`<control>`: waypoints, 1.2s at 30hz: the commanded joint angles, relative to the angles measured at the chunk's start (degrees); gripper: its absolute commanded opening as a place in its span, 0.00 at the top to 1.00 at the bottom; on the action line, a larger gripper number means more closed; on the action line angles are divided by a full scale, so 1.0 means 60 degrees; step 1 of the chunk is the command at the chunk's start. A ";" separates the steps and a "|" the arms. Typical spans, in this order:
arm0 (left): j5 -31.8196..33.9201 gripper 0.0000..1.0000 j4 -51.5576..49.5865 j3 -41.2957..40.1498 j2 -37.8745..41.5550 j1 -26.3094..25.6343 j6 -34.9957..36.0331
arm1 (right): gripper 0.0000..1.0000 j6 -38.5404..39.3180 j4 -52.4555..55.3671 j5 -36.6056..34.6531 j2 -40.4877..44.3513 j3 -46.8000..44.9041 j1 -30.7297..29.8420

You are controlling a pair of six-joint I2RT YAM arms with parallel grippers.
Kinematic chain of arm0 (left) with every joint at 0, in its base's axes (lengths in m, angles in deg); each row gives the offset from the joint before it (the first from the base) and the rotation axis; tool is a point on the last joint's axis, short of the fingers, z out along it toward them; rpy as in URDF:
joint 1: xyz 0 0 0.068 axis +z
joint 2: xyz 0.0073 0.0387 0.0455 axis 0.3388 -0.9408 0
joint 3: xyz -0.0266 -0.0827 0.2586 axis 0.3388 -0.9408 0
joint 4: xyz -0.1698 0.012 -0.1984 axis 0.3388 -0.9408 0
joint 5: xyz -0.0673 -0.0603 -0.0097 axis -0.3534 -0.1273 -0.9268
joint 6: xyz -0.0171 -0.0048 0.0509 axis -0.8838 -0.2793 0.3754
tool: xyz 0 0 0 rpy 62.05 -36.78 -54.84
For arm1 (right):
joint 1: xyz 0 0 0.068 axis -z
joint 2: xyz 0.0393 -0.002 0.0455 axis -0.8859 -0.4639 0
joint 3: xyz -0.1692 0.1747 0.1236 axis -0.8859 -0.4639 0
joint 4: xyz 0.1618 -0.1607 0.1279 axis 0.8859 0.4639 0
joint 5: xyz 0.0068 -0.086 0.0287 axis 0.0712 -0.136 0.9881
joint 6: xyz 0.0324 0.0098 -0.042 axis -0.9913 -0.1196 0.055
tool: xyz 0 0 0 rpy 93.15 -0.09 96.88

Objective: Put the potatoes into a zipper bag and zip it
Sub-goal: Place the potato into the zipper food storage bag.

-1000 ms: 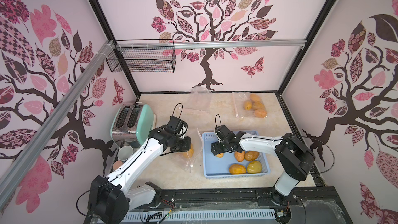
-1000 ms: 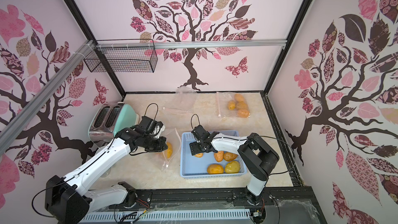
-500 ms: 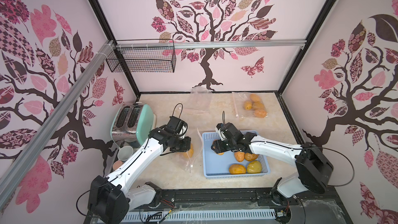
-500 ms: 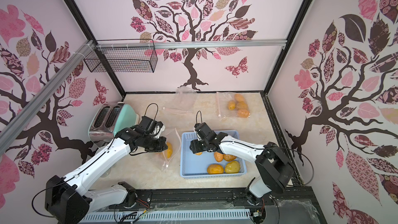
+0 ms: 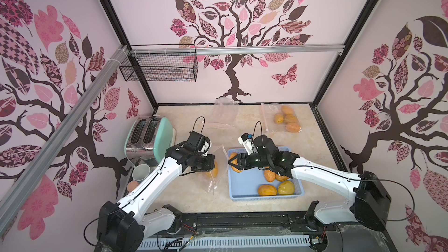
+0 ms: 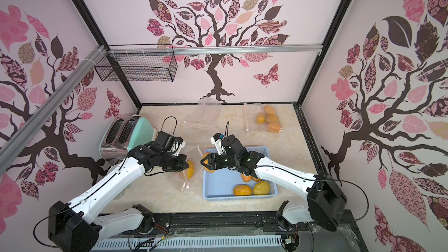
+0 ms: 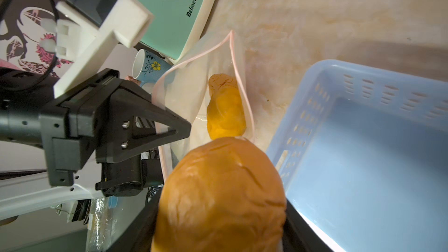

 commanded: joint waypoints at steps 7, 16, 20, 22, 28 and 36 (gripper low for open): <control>-0.0036 1.00 0.0205 -0.0199 0.0209 -0.0025 0.0036 | 0.49 -0.1420 -0.1983 0.0782 -0.0226 0.0202 -0.0346; -0.0035 1.00 0.0189 -0.0169 0.0405 -0.0032 0.0055 | 0.48 -0.1584 -0.2242 0.0353 -0.1697 0.0810 -0.0923; -0.0079 1.00 0.0354 -0.0256 0.0728 -0.0026 0.0019 | 0.47 -0.1441 -0.1967 -0.0216 -0.2260 0.1102 -0.0913; -0.0094 1.00 0.0451 -0.0297 0.0885 -0.0033 -0.0041 | 0.45 -0.1301 -0.1650 -0.0504 -0.2501 0.1317 -0.0920; -0.0122 1.00 0.0511 -0.0315 0.1107 -0.0023 -0.0028 | 0.39 -0.1059 -0.0699 -0.1443 -0.2828 0.1788 -0.0909; -0.0359 1.00 0.0615 -0.0346 0.1250 -0.0032 0.0003 | 0.22 -0.0656 -0.0072 -0.1758 -0.2597 0.2105 -0.0939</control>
